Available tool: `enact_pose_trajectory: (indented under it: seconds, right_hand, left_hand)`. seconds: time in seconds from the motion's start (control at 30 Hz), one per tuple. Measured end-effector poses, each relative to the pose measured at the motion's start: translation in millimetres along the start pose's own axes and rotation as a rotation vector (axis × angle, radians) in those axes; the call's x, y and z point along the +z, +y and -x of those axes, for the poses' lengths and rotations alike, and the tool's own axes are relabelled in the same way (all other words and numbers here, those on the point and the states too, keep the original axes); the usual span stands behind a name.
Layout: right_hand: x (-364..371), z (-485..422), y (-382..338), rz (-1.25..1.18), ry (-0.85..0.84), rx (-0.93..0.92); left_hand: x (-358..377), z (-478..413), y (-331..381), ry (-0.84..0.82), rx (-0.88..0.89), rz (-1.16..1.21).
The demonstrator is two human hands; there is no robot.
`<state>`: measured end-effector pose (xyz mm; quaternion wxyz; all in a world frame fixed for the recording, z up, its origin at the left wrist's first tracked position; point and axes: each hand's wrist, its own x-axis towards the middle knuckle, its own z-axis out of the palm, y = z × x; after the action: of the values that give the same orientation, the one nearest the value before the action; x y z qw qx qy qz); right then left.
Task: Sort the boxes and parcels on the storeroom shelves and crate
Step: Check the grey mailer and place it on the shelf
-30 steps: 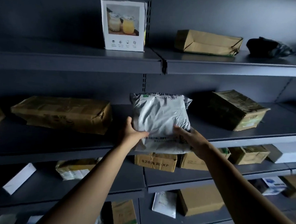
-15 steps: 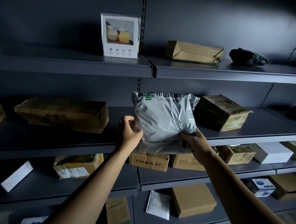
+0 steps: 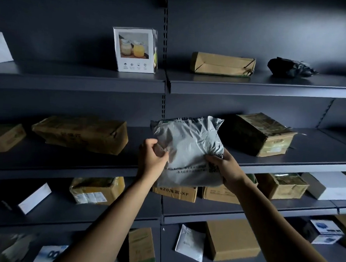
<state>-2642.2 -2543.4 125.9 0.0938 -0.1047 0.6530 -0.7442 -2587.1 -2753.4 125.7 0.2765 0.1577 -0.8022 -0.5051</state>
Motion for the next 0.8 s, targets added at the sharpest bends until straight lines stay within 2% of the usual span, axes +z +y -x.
enact_pose_trajectory:
  seconds: [0.1,0.17,0.27,0.37,0.53,0.67,0.8]
  right_hand:
    - [9.9,3.0,-11.9,-0.019,-0.009,-0.028]
    - [15.0,6.6,-21.8,-0.068,-0.047,-0.014]
    - [15.0,8.8,-35.3,-0.162,-0.185,0.052]
    - [18.3,8.1,-44.9,-0.133,-0.234,0.112]
    - [31.1,9.7,-53.4,-0.105,-0.212,0.021]
    - [34.5,11.9,-59.2,0.07,-0.272,-0.08]
    - [38.3,9.4,-54.7,0.138,-0.162,-0.124]
  left_hand:
    - [1.8,7.3,7.7,-0.003,0.101,-0.099]
    - [2.1,13.1,19.4,-0.088,0.121,-0.104]
    - [1.9,22.1,38.8,-0.169,0.169,-0.043]
    - [0.2,34.4,62.3,-0.277,0.151,0.021]
    - [-10.7,37.6,86.0,-0.416,0.112,0.136]
    - [-13.0,26.5,79.3,-0.384,-0.003,0.225]
    - [-11.1,9.9,63.1,-0.206,-0.207,0.356]
